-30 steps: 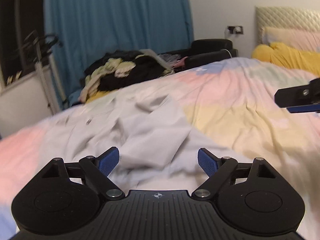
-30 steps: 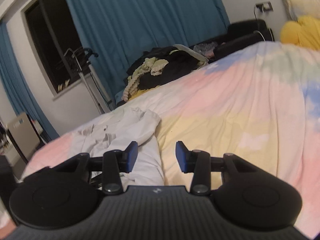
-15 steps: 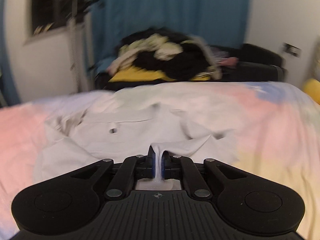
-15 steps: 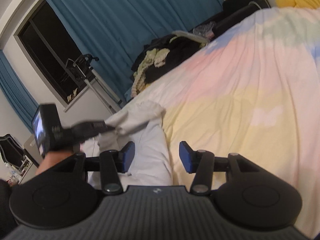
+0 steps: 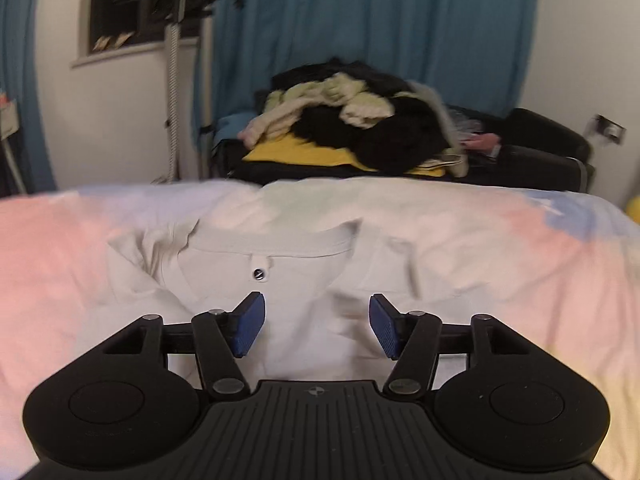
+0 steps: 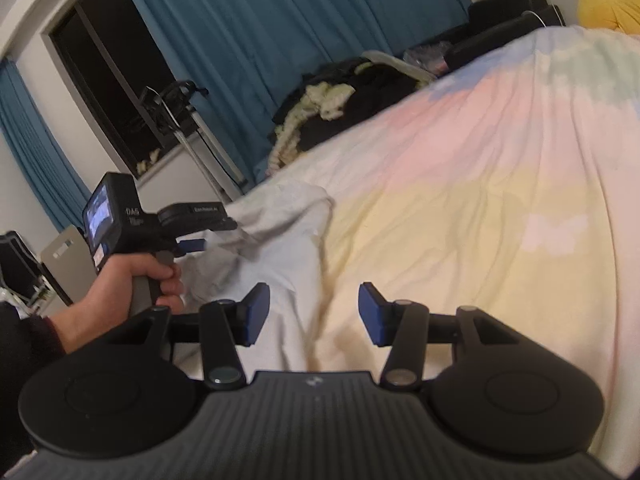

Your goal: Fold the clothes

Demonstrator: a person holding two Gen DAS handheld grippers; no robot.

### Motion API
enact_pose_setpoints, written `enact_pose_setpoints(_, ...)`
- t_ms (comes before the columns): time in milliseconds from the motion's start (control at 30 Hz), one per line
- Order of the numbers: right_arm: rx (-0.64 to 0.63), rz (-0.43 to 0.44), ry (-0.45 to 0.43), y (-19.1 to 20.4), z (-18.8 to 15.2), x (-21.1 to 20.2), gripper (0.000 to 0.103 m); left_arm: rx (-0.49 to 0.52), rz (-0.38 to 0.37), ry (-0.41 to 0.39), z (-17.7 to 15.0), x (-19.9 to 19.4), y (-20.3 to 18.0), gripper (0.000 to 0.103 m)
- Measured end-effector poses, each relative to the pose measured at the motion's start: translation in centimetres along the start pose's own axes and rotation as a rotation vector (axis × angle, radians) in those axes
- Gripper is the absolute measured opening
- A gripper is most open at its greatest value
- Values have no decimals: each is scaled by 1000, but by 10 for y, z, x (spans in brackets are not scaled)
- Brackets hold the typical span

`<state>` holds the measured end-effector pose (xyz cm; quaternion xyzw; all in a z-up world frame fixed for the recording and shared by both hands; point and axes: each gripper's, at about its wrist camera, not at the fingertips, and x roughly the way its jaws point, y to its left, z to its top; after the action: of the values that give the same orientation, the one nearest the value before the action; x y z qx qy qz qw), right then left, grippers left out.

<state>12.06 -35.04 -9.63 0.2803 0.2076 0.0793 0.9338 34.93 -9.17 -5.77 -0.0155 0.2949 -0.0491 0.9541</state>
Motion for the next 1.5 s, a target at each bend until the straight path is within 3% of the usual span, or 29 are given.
enact_pose_setpoints(367,-186,15,-91,41,2,-62,51,74,-129,-71,-33,-160,-20,66)
enact_pose_setpoints(633,-280,31,-129,66,3,-118,54,51,-227,-24,-108,-242,-14,66)
enact_pose_setpoints(833,-277,9,-91,58,-18,-146,56,23,-268,15,-162,-268,-12,66)
enact_pose_setpoints(1033,-285,-15,-76,58,-27,-148,57,36,-272,31,-178,-266,-15,66)
enact_pose_setpoints(1300,-212,-58,-138,37,-15,-155,62,148,-475,111,-216,-274,-56,65)
enact_pose_setpoints(1500,-163,-85,-161,21,-8,-157,63,199,-500,210,-240,-250,-74,65)
